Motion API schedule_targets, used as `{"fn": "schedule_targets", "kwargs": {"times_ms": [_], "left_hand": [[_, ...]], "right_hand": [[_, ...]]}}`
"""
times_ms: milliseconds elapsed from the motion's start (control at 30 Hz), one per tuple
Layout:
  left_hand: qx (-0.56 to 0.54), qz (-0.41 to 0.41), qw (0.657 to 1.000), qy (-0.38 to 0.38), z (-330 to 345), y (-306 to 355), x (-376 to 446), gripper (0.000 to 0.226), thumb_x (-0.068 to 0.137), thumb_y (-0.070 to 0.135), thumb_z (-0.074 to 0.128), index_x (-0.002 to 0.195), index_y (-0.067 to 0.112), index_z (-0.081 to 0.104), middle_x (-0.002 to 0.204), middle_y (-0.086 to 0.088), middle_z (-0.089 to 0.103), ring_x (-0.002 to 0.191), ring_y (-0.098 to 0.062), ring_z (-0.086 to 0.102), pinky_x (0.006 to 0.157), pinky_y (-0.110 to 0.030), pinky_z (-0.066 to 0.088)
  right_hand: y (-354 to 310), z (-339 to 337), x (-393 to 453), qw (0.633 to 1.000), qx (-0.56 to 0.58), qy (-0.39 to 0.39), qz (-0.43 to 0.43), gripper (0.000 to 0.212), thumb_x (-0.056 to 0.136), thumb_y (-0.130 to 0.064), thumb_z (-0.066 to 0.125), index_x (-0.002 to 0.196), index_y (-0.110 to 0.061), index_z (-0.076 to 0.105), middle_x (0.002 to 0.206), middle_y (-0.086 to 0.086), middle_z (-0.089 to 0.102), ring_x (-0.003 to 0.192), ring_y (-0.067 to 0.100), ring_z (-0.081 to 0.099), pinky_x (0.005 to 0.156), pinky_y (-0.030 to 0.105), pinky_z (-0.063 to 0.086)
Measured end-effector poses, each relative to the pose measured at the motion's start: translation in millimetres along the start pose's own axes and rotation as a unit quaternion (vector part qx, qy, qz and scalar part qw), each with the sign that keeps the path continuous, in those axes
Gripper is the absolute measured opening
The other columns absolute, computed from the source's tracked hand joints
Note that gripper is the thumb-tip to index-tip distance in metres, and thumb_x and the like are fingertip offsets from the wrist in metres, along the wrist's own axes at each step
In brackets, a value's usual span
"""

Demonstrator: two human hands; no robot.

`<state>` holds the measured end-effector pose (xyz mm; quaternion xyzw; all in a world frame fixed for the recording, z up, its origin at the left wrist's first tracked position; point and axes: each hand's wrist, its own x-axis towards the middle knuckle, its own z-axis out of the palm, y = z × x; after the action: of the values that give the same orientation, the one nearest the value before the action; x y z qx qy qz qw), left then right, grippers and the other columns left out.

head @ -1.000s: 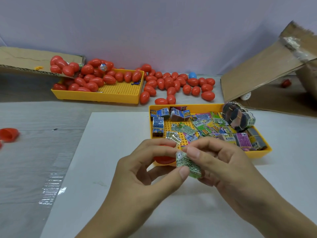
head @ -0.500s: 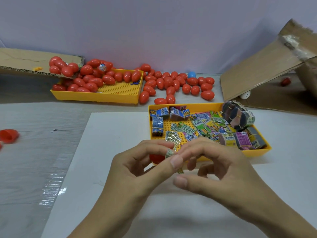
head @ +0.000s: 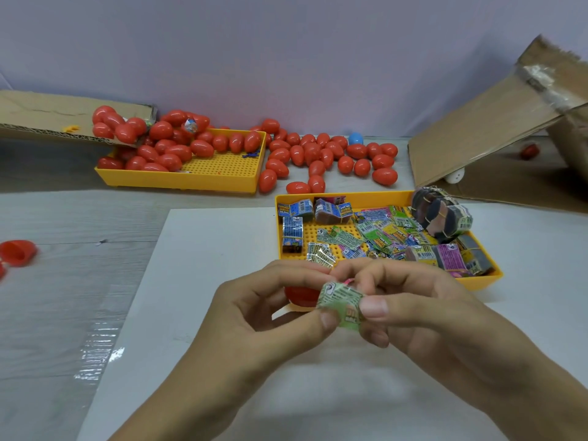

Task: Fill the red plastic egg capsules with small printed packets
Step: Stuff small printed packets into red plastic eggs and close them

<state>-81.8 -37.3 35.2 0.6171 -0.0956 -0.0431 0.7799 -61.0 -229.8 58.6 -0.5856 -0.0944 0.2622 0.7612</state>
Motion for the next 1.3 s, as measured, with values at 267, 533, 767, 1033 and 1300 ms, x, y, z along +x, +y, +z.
{"fn": "schedule_targets", "kwargs": {"times_ms": [267,533,767,1033,1300], "left_hand": [[0.260,0.190,0.945,0.052,5,-5,-3,0.017,0.079,0.021,0.066,0.091,0.022,0.079,0.107,0.000,0.066,0.103,-0.025,0.067,0.077,-0.035,0.058],[0.460,0.295,0.831,0.104,1,-1,-5,0.012,0.077,0.023,0.079,0.074,0.012,0.076,0.106,-0.008,0.064,0.096,-0.014,0.062,0.073,-0.023,0.051],[0.513,0.313,0.789,0.130,7,-3,-9,0.017,0.072,0.026,0.084,0.075,0.011,0.076,0.104,-0.011,0.065,0.094,-0.019,0.061,0.074,-0.023,0.050],[0.486,0.250,0.830,0.110,4,0,-8,0.027,0.069,0.034,0.083,0.075,0.012,0.068,0.108,-0.006,0.061,0.096,-0.010,0.058,0.077,-0.013,0.045],[0.088,-0.031,0.995,-0.030,5,6,-6,0.031,0.067,0.035,0.074,0.074,0.005,0.076,0.100,0.001,0.067,0.093,-0.023,0.067,0.078,-0.026,0.052]], "right_hand": [[8,7,1,0.979,-0.198,0.030,-0.033,0.024,0.060,-0.046,0.079,0.069,-0.025,0.073,0.102,-0.018,0.060,0.075,0.018,0.058,0.071,0.028,0.046],[14,10,1,0.927,-0.326,0.099,-0.155,0.044,0.054,-0.068,0.079,0.079,-0.031,0.075,0.109,-0.013,0.060,0.091,0.015,0.061,0.056,0.027,0.044],[17,8,1,0.924,-0.331,0.066,-0.179,0.032,0.063,-0.053,0.079,0.093,-0.041,0.076,0.112,-0.010,0.058,0.070,0.021,0.052,0.059,0.027,0.044],[19,8,-1,0.919,-0.331,0.032,-0.212,0.012,0.076,-0.042,0.074,0.083,-0.033,0.078,0.109,-0.005,0.061,0.069,0.014,0.050,0.071,0.043,0.049],[17,5,2,0.942,-0.192,0.073,-0.266,0.017,0.074,-0.038,0.079,0.082,-0.023,0.080,0.102,-0.003,0.064,0.098,0.015,0.060,0.060,0.044,0.048]]}}
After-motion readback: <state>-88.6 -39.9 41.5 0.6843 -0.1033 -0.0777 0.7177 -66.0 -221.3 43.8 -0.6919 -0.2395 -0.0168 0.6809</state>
